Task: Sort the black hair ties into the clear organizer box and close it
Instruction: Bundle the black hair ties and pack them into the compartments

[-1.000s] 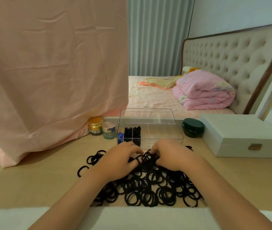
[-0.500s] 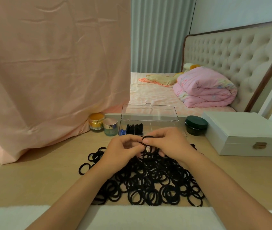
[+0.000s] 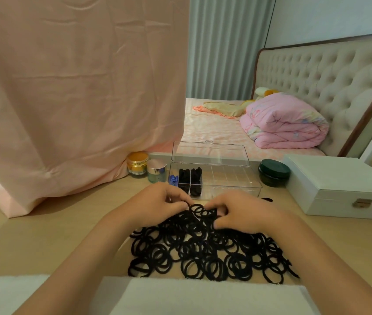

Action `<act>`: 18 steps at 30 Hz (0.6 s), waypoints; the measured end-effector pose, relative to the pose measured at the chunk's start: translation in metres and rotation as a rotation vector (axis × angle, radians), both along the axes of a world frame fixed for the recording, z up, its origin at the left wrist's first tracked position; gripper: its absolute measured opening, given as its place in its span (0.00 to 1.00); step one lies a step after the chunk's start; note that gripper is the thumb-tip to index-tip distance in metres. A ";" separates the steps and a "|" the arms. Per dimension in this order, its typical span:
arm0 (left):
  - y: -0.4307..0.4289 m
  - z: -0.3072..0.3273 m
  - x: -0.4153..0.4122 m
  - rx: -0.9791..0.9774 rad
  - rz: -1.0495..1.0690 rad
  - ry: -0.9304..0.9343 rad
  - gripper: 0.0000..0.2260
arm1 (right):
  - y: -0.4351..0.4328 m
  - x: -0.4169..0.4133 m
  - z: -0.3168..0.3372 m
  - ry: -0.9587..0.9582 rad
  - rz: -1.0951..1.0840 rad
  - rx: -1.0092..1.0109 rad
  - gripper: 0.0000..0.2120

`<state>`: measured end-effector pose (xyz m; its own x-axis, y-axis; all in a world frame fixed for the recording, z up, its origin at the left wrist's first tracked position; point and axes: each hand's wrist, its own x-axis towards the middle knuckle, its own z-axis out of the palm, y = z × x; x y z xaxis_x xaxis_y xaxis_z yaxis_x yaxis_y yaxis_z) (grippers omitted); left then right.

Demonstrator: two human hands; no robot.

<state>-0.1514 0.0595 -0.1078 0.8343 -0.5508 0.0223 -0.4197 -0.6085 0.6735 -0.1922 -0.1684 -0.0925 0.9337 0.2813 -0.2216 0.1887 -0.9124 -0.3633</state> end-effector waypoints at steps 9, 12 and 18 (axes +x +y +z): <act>-0.023 -0.014 -0.009 0.415 -0.089 -0.361 0.14 | 0.014 0.000 -0.008 -0.169 -0.002 -0.284 0.15; -0.020 -0.017 -0.008 0.319 -0.064 -0.379 0.08 | 0.007 0.001 -0.002 -0.134 0.003 -0.122 0.10; -0.016 -0.011 -0.005 -0.028 0.035 -0.081 0.04 | -0.011 -0.001 0.016 -0.100 -0.089 0.250 0.04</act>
